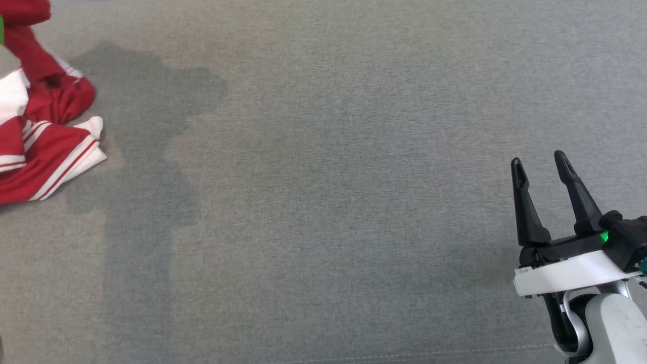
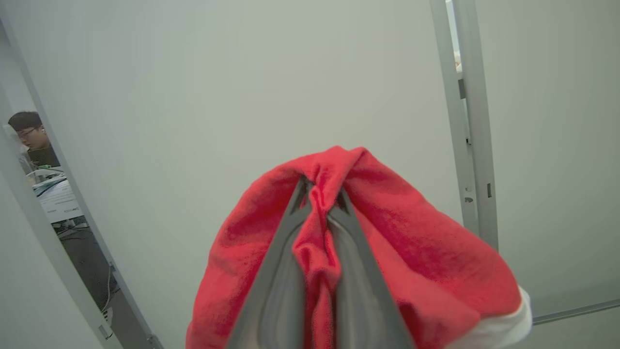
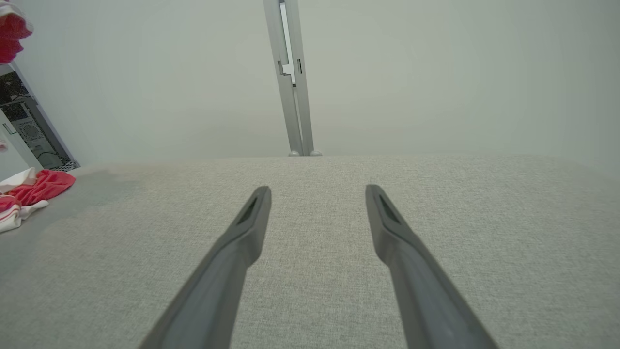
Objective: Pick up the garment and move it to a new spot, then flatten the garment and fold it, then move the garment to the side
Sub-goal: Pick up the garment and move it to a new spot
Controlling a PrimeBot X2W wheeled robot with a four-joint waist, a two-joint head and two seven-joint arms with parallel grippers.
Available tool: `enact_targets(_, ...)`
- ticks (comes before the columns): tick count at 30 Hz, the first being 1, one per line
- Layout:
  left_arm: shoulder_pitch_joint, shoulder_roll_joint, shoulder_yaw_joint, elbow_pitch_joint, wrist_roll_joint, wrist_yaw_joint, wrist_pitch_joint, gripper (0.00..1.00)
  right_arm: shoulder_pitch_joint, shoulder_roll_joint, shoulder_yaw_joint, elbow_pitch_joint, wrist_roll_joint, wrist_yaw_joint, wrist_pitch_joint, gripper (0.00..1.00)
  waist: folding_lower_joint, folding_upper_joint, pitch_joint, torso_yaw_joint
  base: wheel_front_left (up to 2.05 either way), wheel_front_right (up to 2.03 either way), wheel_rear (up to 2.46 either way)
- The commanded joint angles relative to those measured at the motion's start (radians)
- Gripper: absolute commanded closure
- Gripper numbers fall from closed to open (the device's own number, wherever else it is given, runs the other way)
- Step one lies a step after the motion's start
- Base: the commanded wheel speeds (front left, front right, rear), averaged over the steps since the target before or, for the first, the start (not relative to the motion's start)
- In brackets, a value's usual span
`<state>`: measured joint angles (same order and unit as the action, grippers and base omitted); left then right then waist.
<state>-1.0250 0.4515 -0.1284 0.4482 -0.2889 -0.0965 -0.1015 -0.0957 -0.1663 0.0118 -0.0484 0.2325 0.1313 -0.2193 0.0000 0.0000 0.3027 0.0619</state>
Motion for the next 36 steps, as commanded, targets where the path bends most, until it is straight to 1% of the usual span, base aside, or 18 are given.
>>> enact_targets(1,-0.019,-0.014,-0.01,-0.034,0.005,0.006,0.015,1.0,-0.015,0.008,0.003,0.01,0.005,-0.001,-0.011,0.0,0.0,0.0,-0.04,-0.066,0.0,0.0,0.0)
enact_targets(5,-0.036,-0.048,-0.052,-0.116,0.011,0.008,0.07,1.0,-0.031,0.026,0.018,0.035,0.013,-0.001,-0.024,0.0,0.0,0.0,-0.052,-0.129,0.0,0.0,0.0)
enact_targets(9,-0.051,-0.091,-0.113,-0.152,0.024,0.002,0.111,1.0,-0.044,0.041,0.036,0.06,0.018,-0.001,-0.035,0.0,0.0,0.0,-0.064,-0.195,0.0,0.0,0.0)
enact_targets(13,-0.063,-0.147,-0.174,-0.159,0.017,-0.007,0.131,1.0,-0.058,0.05,0.049,0.079,0.021,-0.001,-0.042,0.0,0.0,0.0,-0.065,-0.253,0.0,0.0,0.0)
enact_targets(18,-0.029,-0.217,-0.259,-0.121,0.016,-0.016,0.127,1.0,-0.075,0.06,0.071,0.092,0.031,-0.001,-0.047,0.0,0.0,0.0,-0.059,-0.31,0.0,0.0,0.0)
enact_targets(22,0.021,-0.264,-0.315,-0.072,0.007,-0.019,0.107,1.0,-0.084,0.067,0.081,0.094,0.033,-0.001,-0.046,0.0,0.0,0.0,-0.05,-0.335,0.0,0.0,0.0)
enact_targets(26,0.101,-0.31,-0.35,-0.013,-0.007,-0.015,0.067,1.0,-0.086,0.074,0.079,0.085,0.033,-0.001,-0.047,0.0,0.0,0.0,-0.042,-0.343,0.0,0.0,0.0)
enact_targets(32,0.232,-0.362,-0.398,0.092,-0.034,-0.005,-0.001,1.0,-0.084,0.082,0.082,0.081,0.036,-0.001,-0.047,0.0,0.0,0.0,-0.034,-0.339,0.0,0.0,0.0)
enact_targets(36,0.301,-0.382,-0.423,0.154,-0.06,0.002,-0.044,1.0,-0.084,0.088,0.09,0.085,0.039,-0.001,-0.047,0.0,0.0,0.0,-0.038,-0.33,0.0,0.0,0.0)
